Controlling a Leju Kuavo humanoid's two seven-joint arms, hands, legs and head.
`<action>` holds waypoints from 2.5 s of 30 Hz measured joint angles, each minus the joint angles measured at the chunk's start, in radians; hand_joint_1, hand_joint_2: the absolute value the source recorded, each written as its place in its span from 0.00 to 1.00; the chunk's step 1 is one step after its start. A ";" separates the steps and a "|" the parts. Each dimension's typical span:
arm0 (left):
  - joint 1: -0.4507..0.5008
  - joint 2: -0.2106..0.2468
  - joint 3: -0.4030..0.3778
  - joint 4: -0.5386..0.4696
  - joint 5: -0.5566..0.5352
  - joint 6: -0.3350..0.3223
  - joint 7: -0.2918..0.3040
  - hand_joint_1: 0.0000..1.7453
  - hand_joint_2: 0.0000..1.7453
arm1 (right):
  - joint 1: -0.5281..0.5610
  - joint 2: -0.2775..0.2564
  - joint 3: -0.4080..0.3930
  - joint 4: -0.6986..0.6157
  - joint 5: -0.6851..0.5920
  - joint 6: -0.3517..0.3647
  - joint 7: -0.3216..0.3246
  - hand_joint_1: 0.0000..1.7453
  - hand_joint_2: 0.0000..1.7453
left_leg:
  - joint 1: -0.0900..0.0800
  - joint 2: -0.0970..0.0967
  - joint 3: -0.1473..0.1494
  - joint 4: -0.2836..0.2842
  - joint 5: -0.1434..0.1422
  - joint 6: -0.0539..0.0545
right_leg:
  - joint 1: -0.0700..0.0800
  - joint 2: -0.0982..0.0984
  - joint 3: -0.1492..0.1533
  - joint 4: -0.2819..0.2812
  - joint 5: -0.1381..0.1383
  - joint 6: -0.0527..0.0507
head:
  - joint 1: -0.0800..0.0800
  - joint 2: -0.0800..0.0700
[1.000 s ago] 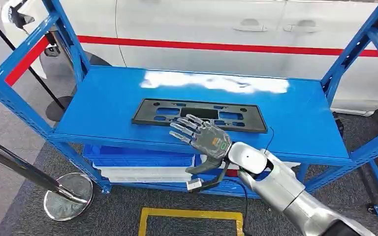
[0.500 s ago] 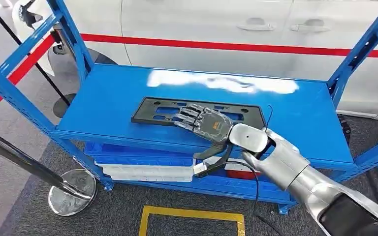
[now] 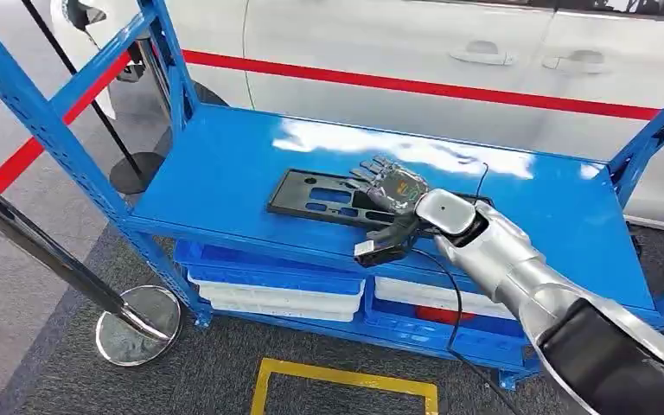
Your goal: Take the parts from the cabinet and place them on the table.
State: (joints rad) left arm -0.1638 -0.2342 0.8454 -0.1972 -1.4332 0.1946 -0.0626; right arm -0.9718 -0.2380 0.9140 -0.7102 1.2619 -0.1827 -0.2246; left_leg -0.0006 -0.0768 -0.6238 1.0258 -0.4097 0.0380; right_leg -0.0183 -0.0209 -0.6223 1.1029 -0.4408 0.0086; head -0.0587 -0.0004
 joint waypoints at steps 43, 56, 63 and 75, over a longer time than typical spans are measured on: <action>0.005 0.000 0.001 0.001 -0.013 -0.005 0.007 0.00 0.00 | -0.024 0.080 -0.085 0.294 0.135 0.126 0.220 1.00 1.00 | 0.007 0.060 -0.139 0.282 -0.126 -0.070 | 0.002 -0.025 0.053 -0.099 -0.011 -0.019 | 0.000 0.000; -0.004 0.008 0.001 0.001 -0.010 -0.018 -0.018 0.00 1.00 | -0.059 0.106 -0.186 0.222 0.050 0.035 0.077 1.00 1.00 | 0.012 0.047 0.004 -0.020 0.006 -0.006 | -0.005 0.010 -0.074 0.172 -0.145 0.030 | 0.000 0.000; -0.003 0.010 0.003 0.001 0.003 -0.014 -0.027 0.00 1.00 | -0.102 0.146 -0.236 0.154 -0.086 0.062 -0.049 1.00 1.00 | 0.001 0.053 -0.004 0.009 -0.014 -0.022 | 0.007 -0.019 0.003 -0.057 0.005 0.014 | 0.000 0.000; 0.003 0.021 0.038 0.001 0.052 -0.034 -0.088 0.00 0.00 | -0.099 0.067 -0.431 -0.424 -1.200 0.523 -0.186 1.00 1.00 | 0.010 0.065 -0.086 0.203 -0.081 -0.063 | 0.009 -0.008 0.020 -0.073 -0.011 -0.023 | 0.000 0.000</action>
State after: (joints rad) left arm -0.1608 -0.2129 0.8831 -0.1961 -1.3809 0.1610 -0.1503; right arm -1.0709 -0.1705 0.4833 -1.1347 0.0615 0.3400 -0.4109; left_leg 0.0098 -0.0119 -0.7099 1.2288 -0.4909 -0.0252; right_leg -0.0092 -0.0291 -0.6023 1.0300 -0.4518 -0.0146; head -0.0591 -0.0004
